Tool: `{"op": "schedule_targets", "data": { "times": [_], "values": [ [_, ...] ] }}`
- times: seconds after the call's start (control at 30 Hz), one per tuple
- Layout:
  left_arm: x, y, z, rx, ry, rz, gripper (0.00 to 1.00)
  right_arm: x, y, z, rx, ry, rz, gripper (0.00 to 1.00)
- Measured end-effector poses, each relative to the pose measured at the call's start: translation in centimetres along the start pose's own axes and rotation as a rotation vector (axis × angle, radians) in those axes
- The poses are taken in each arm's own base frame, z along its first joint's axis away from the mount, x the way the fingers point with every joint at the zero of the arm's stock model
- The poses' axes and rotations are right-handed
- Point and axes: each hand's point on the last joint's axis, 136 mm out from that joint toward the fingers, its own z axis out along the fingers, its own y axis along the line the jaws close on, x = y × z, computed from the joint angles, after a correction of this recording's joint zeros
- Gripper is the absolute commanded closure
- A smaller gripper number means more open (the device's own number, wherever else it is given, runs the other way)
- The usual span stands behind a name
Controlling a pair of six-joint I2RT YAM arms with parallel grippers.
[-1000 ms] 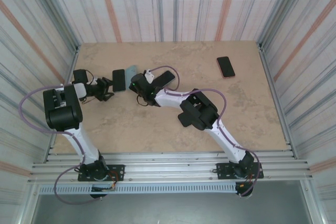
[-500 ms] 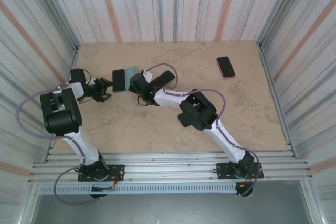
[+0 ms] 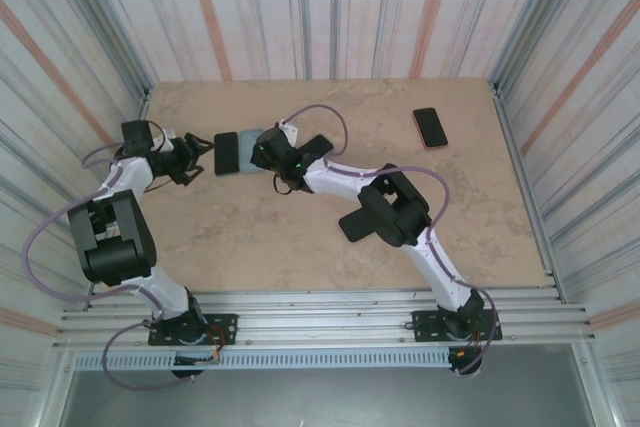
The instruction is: Take the phone out of the phone case
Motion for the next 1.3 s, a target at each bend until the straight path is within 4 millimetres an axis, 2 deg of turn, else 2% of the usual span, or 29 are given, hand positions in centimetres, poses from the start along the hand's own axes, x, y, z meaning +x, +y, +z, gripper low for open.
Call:
{"op": "schedule_targets", "data": {
  "times": [0.07,0.17,0.23,0.3,0.4,0.47,0.63,0.77,0.9,1.0,1.1,1.3],
  "values": [
    [0.2,-0.6,-0.2,0.006,-0.001,0.029,0.13,-0.8,-0.7,-0.9,0.015,0.003,-0.023,0.23],
    [1.0,-1.6,0.0,0.017,0.010,0.090,0.04,-1.9,-2.1,-2.2,0.039,0.006,-0.047,0.14],
    [1.7,-2.4,0.3,0.018,0.024,0.140,0.02,-2.4,-3.1,-3.2,0.057,0.017,-0.061,0.13],
    [2.8,-3.3,0.7,0.017,0.045,0.202,0.01,-2.9,-4.2,-4.1,0.069,0.027,-0.069,0.06],
    [4.1,-5.1,1.4,0.015,0.072,0.322,0.01,-3.5,-5.7,-5.8,0.082,0.055,-0.096,0.05],
    [5.0,-6.5,2.0,0.012,0.084,0.419,0.01,-3.9,-6.3,-6.9,0.079,0.070,-0.110,0.01],
    [7.0,-10.4,3.6,0.033,0.115,0.671,0.01,-5.1,-6.9,-9.7,0.032,0.100,-0.134,0.01],
    [8.6,-12.0,6.2,0.044,0.166,0.833,0.01,-5.8,-8.3,-12.5,-0.002,0.128,-0.136,0.01],
    [10.8,-12.5,8.9,0.036,0.234,1.013,0.01,-6.6,-9.7,-14.4,-0.035,0.142,-0.136,0.01],
    [12.2,-12.6,10.5,0.024,0.282,1.118,0.01,-6.5,-10.8,-15.4,-0.057,0.161,-0.130,0.01],
    [12.8,-12.8,12.4,0.006,0.317,1.210,0.01,-6.0,-12.1,-16.2,-0.073,0.185,-0.117,0.01],
    [13.2,-11.1,15.3,-0.062,0.393,1.316,0.01,-5.3,-14.4,-17.3,-0.080,0.207,-0.094,0.01]
  ]
}}
